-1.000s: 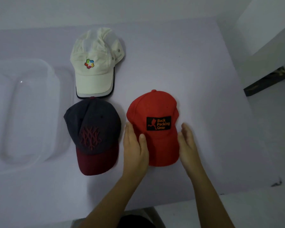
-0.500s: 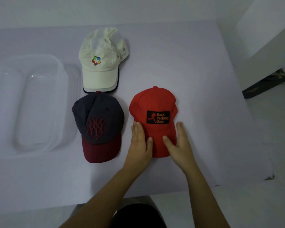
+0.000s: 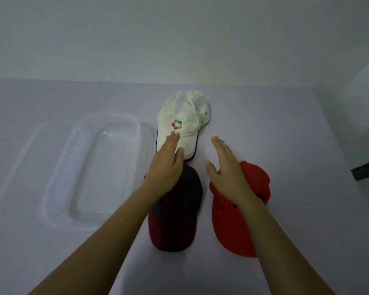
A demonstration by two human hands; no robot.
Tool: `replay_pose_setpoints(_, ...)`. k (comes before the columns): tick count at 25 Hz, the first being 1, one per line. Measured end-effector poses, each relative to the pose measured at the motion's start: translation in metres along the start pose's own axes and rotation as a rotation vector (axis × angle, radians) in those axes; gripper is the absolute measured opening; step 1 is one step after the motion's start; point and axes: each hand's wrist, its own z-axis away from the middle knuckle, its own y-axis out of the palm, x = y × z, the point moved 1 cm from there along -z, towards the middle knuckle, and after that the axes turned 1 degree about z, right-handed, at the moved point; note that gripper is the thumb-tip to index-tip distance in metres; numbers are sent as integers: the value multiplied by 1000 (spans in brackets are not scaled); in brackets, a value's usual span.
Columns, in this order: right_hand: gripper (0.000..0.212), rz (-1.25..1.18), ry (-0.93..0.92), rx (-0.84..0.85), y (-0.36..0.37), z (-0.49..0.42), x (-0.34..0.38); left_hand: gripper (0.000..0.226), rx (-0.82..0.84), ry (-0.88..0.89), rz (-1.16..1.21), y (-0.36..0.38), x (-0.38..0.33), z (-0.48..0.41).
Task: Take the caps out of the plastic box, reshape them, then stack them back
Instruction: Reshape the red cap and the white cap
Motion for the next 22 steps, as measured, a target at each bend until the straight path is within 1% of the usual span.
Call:
replay_pose_setpoints(2, 57, 104, 5, 122, 10, -37, -1, 44, 35, -61, -75, -17, 18, -31)
replay_pose_setpoints(4, 58, 236, 24, 276, 19, -67, -7, 45, 103, -121, -156, -23, 35, -57)
replay_pose_setpoints(6, 68, 350, 30, 436, 30, -89, -12, 54, 205, -160, -201, -22, 50, -76)
replay_pose_setpoints(8, 84, 374, 43, 503, 39, -101, -15, 62, 271, -168, -199, -18, 60, -87)
replay_pose_setpoints(10, 98, 350, 57, 487, 49, -108, -21, 65, 295, -135, -208, -16, 68, -95)
replay_pose_setpoints(12, 104, 360, 59, 426, 58, -113, -28, 69, 316, -91, -236, -15, 73, -102)
replay_pose_setpoints(13, 102, 379, 47, 388, 64, -115, -32, 71, 334, -75, -253, -14, 76, -104)
replay_pose_setpoints(15, 89, 416, 4, 324, 68, -119, -37, 77, 375, -61, -296, -9, 81, -108)
replay_pose_setpoints(17, 77, 457, -38, 299, 64, -120, -34, 83, 385, -26, -350, -4, 85, -111)
replay_pose_setpoints(18, 72, 459, -51, 278, 61, -120, -32, 84, 342, 7, -390, 0, 86, -113)
replay_pose_setpoints(20, 64, 447, -65, 199, 54, -118, -25, 79, 199, 49, -462, 5, 83, -115)
replay_pose_setpoints(22, 60, 434, -67, 90, 50, -115, -17, 71, 131, 56, -446, 6, 77, -113)
